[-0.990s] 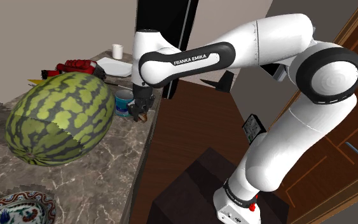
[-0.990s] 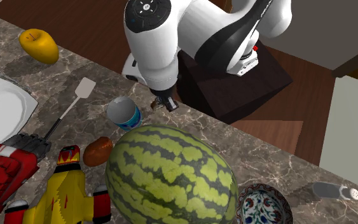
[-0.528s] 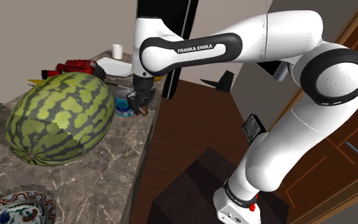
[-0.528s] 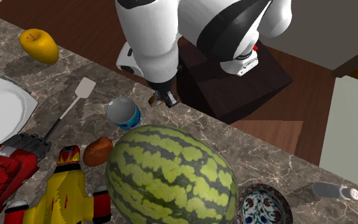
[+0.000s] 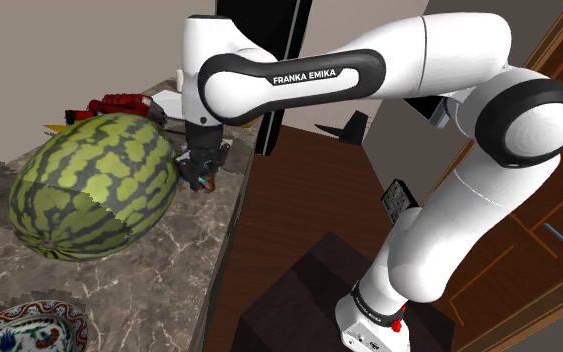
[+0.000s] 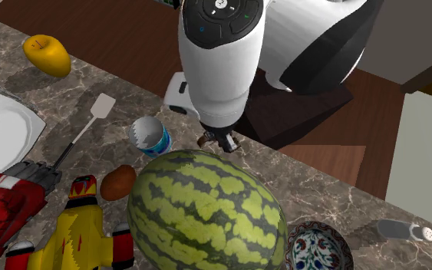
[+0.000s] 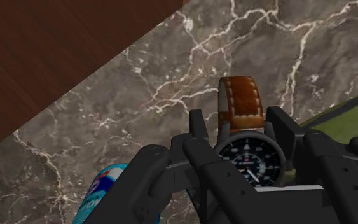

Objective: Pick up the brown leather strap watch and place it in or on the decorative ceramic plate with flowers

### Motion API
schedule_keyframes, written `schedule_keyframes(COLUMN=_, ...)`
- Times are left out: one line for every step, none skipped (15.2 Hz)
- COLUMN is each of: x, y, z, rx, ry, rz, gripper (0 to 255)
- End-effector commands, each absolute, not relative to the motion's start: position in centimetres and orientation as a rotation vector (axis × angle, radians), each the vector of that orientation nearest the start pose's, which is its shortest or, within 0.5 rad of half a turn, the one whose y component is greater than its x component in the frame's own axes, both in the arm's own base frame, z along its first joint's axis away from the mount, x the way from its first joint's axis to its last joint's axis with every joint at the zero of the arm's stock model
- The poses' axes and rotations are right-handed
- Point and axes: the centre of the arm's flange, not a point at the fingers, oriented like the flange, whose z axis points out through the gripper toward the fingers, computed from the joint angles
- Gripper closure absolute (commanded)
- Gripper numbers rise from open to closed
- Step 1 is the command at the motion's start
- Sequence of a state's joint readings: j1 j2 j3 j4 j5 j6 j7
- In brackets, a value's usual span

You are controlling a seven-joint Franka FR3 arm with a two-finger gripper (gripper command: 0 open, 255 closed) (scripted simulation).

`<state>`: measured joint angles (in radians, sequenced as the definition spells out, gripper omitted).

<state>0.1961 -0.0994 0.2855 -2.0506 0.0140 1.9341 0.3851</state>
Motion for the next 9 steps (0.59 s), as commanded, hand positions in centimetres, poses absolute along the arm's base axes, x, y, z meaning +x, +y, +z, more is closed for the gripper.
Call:
schedule_keyframes(x=45.3, y=27.5, z=47.8, rx=-3.16, ry=-0.14, rz=0.021, gripper=255)
schedule_keyframes(x=44.9, y=28.7, z=47.8, rx=-3.16, ry=-0.14, rz=0.021, gripper=255)
schedule_keyframes(x=44.6, y=30.0, z=47.8, rx=-3.16, ry=-0.14, rz=0.021, gripper=255)
schedule_keyframes(x=44.2, y=31.3, z=47.8, rx=-3.16, ry=-0.14, rz=0.021, gripper=255)
schedule_keyframes(x=43.8, y=32.5, z=47.8, rx=-3.16, ry=-0.14, rz=0.021, gripper=255)
schedule_keyframes(x=43.5, y=33.8, z=47.8, rx=-3.16, ry=-0.14, rz=0.021, gripper=255)
schedule_keyframes(x=43.1, y=35.1, z=47.8, rx=-3.16, ry=-0.14, rz=0.021, gripper=255)
schedule_keyframes(x=42.7, y=36.4, z=47.7, rx=-3.16, ry=-0.14, rz=0.021, gripper=255)
schedule_keyframes(x=42.4, y=37.6, z=47.7, rx=-3.16, ry=-0.14, rz=0.021, gripper=255)
